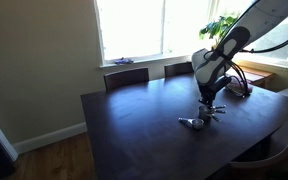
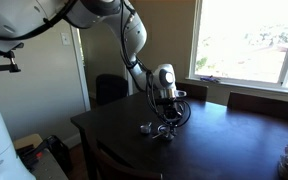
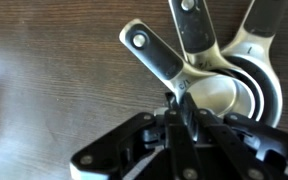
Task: Unstack the silver measuring cups
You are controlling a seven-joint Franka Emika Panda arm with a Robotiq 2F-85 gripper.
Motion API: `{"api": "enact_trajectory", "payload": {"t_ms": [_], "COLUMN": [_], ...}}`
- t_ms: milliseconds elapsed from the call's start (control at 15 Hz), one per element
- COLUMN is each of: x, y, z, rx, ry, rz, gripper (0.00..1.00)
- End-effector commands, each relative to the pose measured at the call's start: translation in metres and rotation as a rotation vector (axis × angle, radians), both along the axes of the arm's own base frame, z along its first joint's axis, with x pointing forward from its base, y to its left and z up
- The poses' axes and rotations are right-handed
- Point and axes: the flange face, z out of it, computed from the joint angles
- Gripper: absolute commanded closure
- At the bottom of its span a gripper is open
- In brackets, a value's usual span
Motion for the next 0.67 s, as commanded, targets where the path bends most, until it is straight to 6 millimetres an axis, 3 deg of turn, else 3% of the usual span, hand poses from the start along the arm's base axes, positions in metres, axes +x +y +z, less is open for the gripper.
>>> {"api": "enact_trajectory", "payload": {"t_ms": [0, 600], "x": [-0.01, -0.011], "y": [0.006, 0.017], "z": [0.021, 0.032], "rx": [0.013, -0.018], "ry": [-0.013, -0.048], "rz": [0.06, 0.157], "gripper": [0.94, 0.94]}}
